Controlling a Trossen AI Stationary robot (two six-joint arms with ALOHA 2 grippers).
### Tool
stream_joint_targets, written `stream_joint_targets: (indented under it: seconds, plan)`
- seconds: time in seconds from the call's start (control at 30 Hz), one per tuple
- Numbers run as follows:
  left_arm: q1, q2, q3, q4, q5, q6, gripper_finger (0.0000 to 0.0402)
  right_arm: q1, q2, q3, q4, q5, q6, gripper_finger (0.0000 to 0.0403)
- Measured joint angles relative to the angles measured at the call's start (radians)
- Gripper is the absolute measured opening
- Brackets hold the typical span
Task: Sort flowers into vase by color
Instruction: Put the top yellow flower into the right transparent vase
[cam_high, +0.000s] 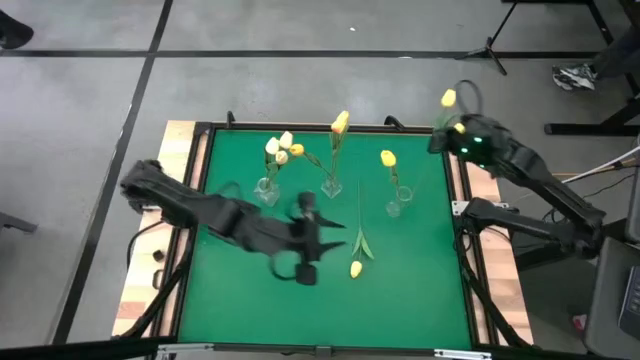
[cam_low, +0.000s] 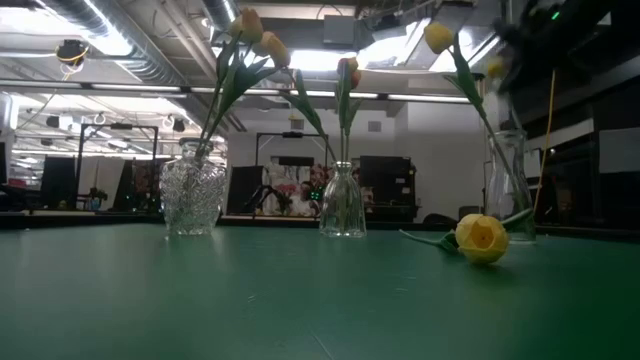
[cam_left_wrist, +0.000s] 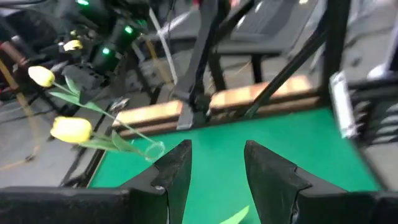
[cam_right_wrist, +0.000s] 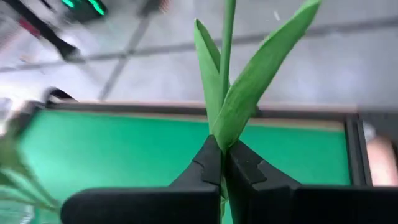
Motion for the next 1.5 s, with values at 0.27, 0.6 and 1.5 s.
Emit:
stream_joint_targets:
  seconds: [0.27, 0.6, 1.5]
  plan:
    - [-0.02, -0.365, -0.301, 0.226, 0.048, 0.002, 0.0145, 0.0, -0.22, 0.034, 0.092, -0.109, -0.246, 0.0001]
    - [-0.018, -0.74, -0.741, 0.548, -0.085, -0.024, 0.0145, 0.0, -0.343, 0.034, 0.281, -0.45, -0.381, 0.0001]
    - [-0.018, -0.841, -0.859, 0.685, -0.2, -0.011, 0.0145, 0.0, -0.352, -0.23, 0.589, -0.68, -0.559, 0.0001]
